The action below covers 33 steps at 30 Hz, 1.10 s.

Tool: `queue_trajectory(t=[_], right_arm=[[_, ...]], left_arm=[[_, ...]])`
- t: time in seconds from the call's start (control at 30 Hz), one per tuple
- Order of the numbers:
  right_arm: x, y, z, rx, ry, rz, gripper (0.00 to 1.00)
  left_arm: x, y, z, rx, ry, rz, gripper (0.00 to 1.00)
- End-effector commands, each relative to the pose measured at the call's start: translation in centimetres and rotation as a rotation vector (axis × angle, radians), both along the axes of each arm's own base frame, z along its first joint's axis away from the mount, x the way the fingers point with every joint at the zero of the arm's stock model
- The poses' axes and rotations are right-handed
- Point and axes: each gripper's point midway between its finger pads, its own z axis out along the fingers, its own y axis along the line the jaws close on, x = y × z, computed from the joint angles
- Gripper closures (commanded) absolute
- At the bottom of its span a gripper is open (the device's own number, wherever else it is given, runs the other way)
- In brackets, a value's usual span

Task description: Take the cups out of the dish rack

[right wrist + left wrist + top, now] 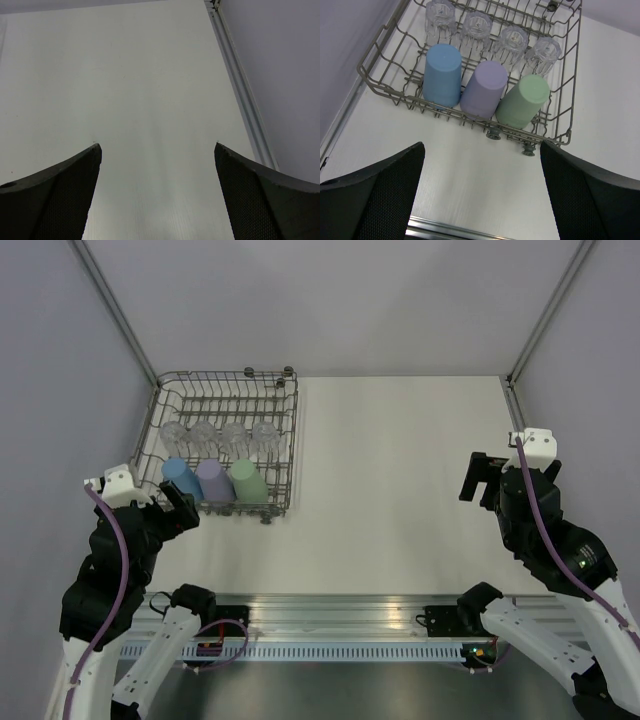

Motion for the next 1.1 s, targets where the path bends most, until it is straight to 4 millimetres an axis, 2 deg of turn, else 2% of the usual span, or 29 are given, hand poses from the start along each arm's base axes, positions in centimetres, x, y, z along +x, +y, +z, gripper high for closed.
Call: queue_trajectory(t=[0.0,0.1,0.23,0.37,0.4,0.47,0.5,0.6,0.63,0.73,0.77,0.83,0.87,1.07], right_arm=[[0.2,0.0,0.6,0.009,-0.028,-0.004,0.02],[0.3,0.4,0.4,0.016,-0.030,0.023,0.02],[0.4,3.4,0.7,0.117,-0.064,0.162,0.02],[0.4,5.3,0.7,0.169,-0.078,0.256,0.02],[0.4,5.7,0.6,0.175,-0.076,0.274,0.02],[0.4,6.5,0.6,0.192,-0.076,0.311,0.02],[0.4,6.6,0.3,0.189,-0.068,0.312,0.02],[0.6,6.6,-0.5,0.180,-0.042,0.305,0.02],[0.7,6.6,-0.8,0.174,-0.032,0.304,0.02],[0.7,6.5,-1.6,0.160,-0.006,0.297,0.02],[0.6,6.5,-1.8,0.160,0.000,0.299,0.02],[0.5,6.5,-2.3,0.153,0.012,0.302,0.02],[0.4,6.5,-2.3,0.154,0.013,0.306,0.02],[-0.1,7.2,-2.5,0.171,0.016,0.356,0.02]], left_arm=[[0.6,0.2,0.8,-0.010,-0.042,0.021,0.00],[0.6,0.9,0.7,-0.018,-0.044,0.078,0.01],[1.5,-0.3,1.2,-0.036,-0.046,0.022,0.00],[3.4,-2.6,1.2,-0.019,-0.004,-0.092,0.00],[4.5,-3.3,0.5,-0.007,0.049,-0.118,0.00],[5.3,-4.4,0.4,-0.011,0.084,-0.166,0.00],[6.3,-5.0,-0.5,-0.006,0.136,-0.183,0.00],[7.7,-6.4,-0.4,-0.011,0.175,-0.233,0.00],[8.7,-6.9,-1.4,-0.007,0.231,-0.247,0.00],[10.2,-8.2,-1.0,-0.009,0.273,-0.291,0.00],[11.0,-8.4,-2.0,-0.002,0.321,-0.290,0.00],[12.0,-8.7,-2.3,0.002,0.343,-0.292,0.00],[12.8,-8.9,-3.4,0.014,0.384,-0.290,0.00],[15.1,-9.2,-6.1,0.059,0.488,-0.283,0.01]])
